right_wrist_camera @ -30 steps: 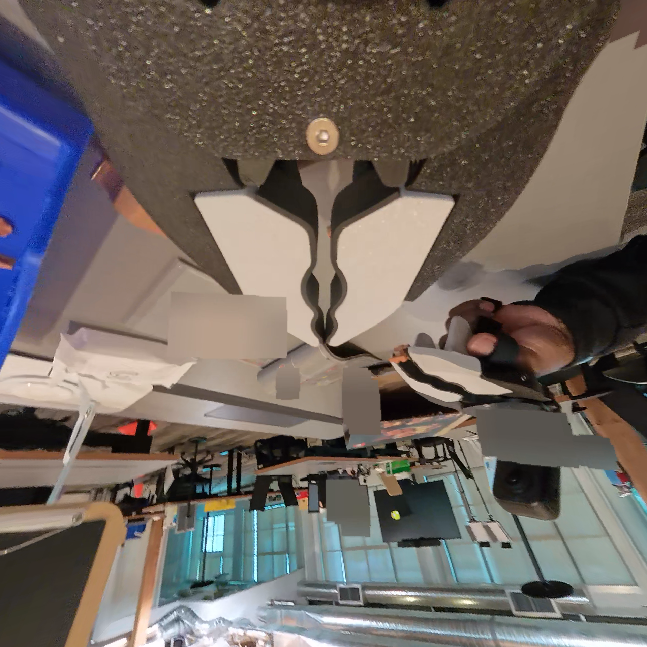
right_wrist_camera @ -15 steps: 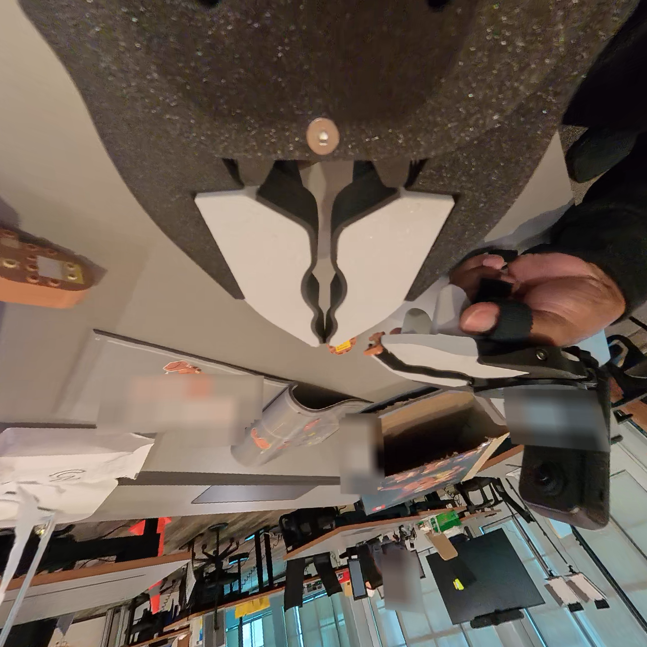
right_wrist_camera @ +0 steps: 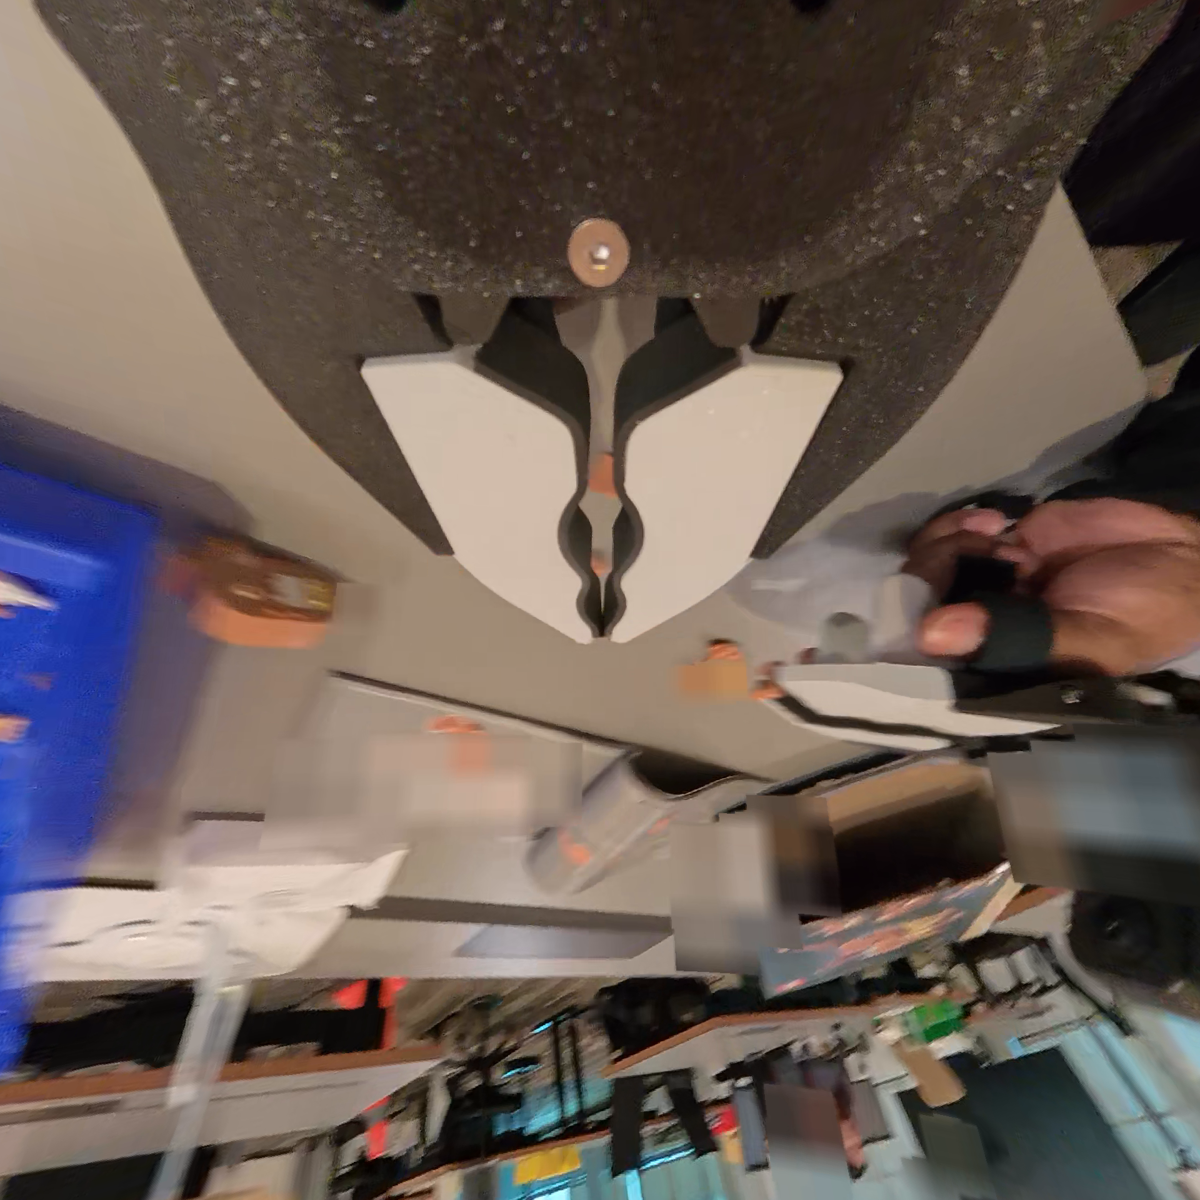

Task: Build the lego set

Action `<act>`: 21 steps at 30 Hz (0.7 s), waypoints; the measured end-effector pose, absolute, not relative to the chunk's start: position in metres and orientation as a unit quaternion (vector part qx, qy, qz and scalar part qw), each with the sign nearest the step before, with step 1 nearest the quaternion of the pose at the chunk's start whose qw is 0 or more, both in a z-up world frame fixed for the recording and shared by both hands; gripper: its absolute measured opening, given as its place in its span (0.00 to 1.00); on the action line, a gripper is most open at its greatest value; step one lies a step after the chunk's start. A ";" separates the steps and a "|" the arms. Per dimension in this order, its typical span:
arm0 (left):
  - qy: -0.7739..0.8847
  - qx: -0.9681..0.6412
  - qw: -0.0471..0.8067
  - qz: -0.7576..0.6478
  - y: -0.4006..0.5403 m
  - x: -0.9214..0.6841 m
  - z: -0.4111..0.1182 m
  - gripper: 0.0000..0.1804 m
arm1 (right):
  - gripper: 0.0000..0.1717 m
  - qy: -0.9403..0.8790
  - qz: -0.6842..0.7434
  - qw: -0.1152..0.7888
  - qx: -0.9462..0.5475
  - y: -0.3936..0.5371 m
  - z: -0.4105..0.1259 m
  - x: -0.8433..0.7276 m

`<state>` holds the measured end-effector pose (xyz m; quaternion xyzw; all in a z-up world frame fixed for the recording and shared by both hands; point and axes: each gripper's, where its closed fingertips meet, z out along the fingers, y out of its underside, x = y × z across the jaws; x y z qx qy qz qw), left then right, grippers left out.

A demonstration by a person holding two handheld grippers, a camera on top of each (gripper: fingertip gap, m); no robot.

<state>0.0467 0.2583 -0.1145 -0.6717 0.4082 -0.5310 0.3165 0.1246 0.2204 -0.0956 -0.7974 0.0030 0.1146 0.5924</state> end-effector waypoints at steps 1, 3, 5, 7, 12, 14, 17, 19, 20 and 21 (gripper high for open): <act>0.402 -0.673 0.321 -0.531 0.262 0.044 -0.114 0.09 | 0.00 0.030 0.106 0.598 -0.794 0.212 -0.094 0.147; 0.392 -0.675 0.328 -0.533 0.268 0.038 -0.112 0.09 | 0.00 0.088 0.095 0.603 -0.787 0.193 -0.096 0.186; 0.386 -0.672 0.330 -0.540 0.270 0.036 -0.110 0.09 | 0.00 0.118 0.079 0.603 -0.785 0.177 -0.102 0.209; 0.386 -0.668 0.336 -0.541 0.269 0.037 -0.108 0.09 | 0.00 0.133 0.048 0.605 -0.783 0.161 -0.106 0.226; 0.385 -0.656 0.345 -0.549 0.266 0.035 -0.104 0.09 | 0.00 0.213 -0.050 0.617 -0.756 0.097 -0.102 0.301; 0.391 -0.650 0.344 -0.554 0.262 0.033 -0.103 0.09 | 0.00 0.237 -0.084 0.611 -0.750 0.067 -0.106 0.323; 0.394 -0.645 0.342 -0.559 0.259 0.032 -0.102 0.09 | 0.00 0.236 -0.124 0.588 -0.764 0.039 -0.114 0.333; 0.400 -0.644 0.337 -0.559 0.258 0.033 -0.103 0.09 | 0.00 0.235 -0.133 0.579 -0.770 0.033 -0.112 0.339; 0.404 -0.642 0.338 -0.557 0.256 0.033 -0.102 0.09 | 0.00 0.238 -0.132 0.582 -0.766 0.030 -0.107 0.342; 0.407 -0.641 0.341 -0.554 0.256 0.033 -0.102 0.09 | 0.00 0.237 -0.135 0.585 -0.764 0.030 -0.102 0.344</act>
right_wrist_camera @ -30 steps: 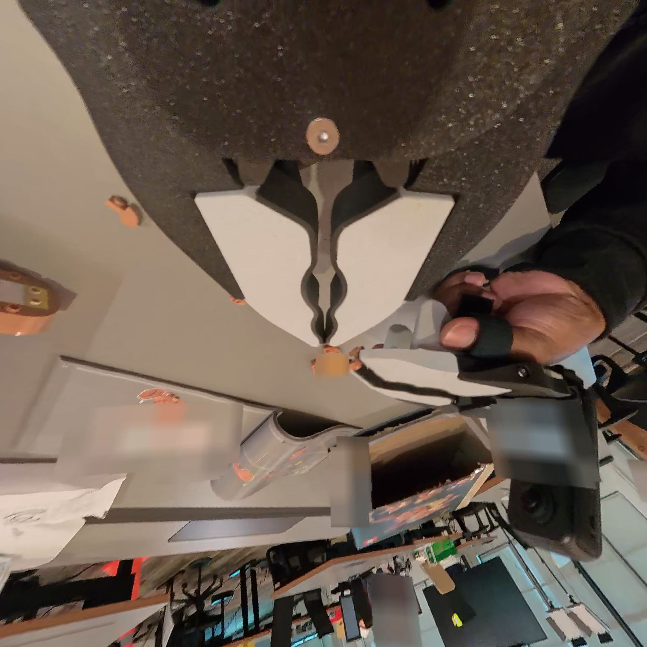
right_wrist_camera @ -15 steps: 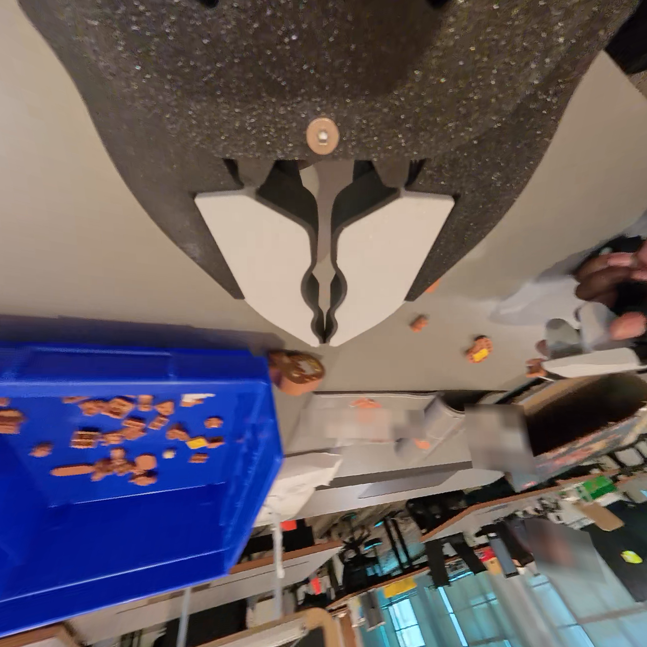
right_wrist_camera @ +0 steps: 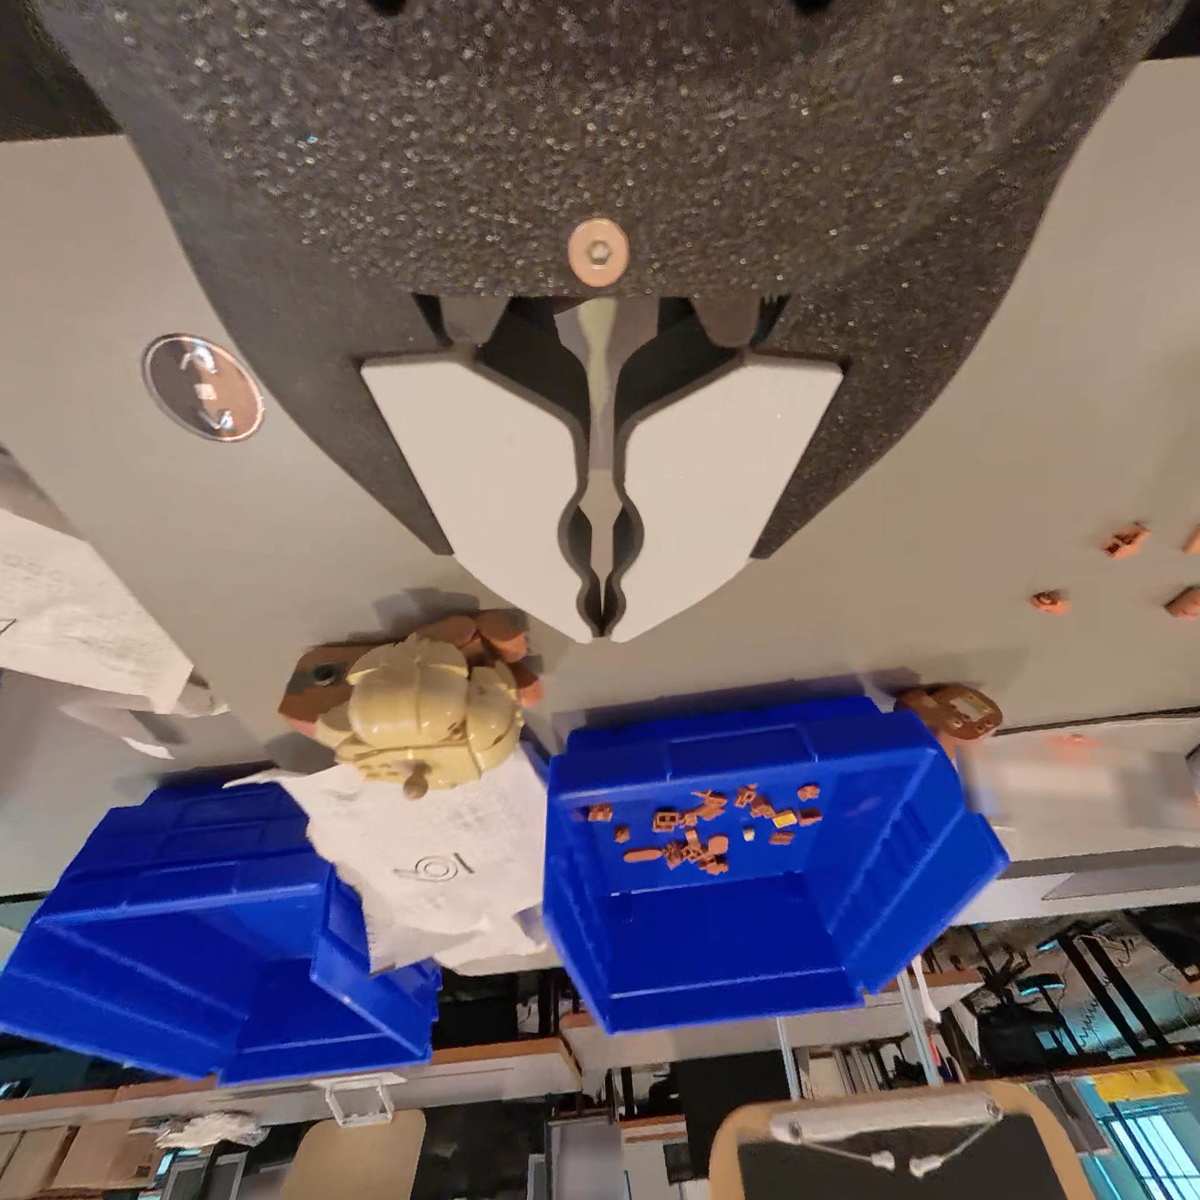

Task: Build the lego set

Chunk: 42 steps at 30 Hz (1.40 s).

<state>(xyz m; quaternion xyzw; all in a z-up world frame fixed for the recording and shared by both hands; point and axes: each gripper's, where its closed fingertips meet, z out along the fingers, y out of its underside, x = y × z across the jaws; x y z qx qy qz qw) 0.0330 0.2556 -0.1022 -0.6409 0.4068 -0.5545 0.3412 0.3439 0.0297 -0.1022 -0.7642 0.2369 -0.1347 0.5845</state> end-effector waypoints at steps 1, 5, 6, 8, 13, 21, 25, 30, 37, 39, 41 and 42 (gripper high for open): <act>0.408 -0.640 0.343 -0.554 0.255 0.033 -0.102 0.09 | 0.00 0.231 -0.138 0.580 -0.769 0.032 -0.101 0.342; 0.413 -0.643 0.335 -0.551 0.254 0.035 -0.104 0.09 | 0.00 0.173 -0.121 0.551 -0.807 0.068 -0.113 0.302; 0.416 -0.643 0.335 -0.549 0.253 0.035 -0.105 0.09 | 0.00 0.164 -0.128 0.552 -0.807 0.074 -0.111 0.297; 0.417 -0.642 0.336 -0.549 0.253 0.035 -0.105 0.09 | 0.00 0.169 -0.146 0.566 -0.794 0.074 -0.096 0.304; 0.408 -0.643 0.335 -0.555 0.254 0.032 -0.103 0.09 | 0.00 0.238 -0.173 0.554 -0.779 0.039 -0.091 0.370; 0.400 -0.644 0.337 -0.559 0.256 0.030 -0.102 0.09 | 0.00 0.294 -0.081 0.564 -0.767 0.015 -0.107 0.387; 0.403 -0.645 0.317 -0.567 0.254 0.034 -0.104 0.09 | 0.00 0.249 -0.040 0.587 -0.770 0.039 -0.099 0.346; 0.379 -0.617 0.237 -0.648 0.226 0.056 -0.089 0.09 | 0.00 0.179 0.046 0.622 -0.761 0.092 -0.080 0.276; 0.394 -0.584 0.188 -0.684 0.190 0.086 -0.071 0.09 | 0.01 0.107 0.068 0.621 -0.774 0.128 -0.082 0.210; 0.389 -0.574 0.165 -0.702 0.180 0.096 -0.065 0.09 | 0.01 0.086 0.063 0.617 -0.780 0.134 -0.085 0.193; 0.376 -0.569 0.139 -0.718 0.173 0.106 -0.062 0.09 | 0.02 0.066 0.058 0.620 -0.779 0.141 -0.084 0.177; 0.366 -0.568 0.123 -0.727 0.170 0.111 -0.061 0.09 | 0.03 0.049 0.045 0.619 -0.783 0.146 -0.084 0.169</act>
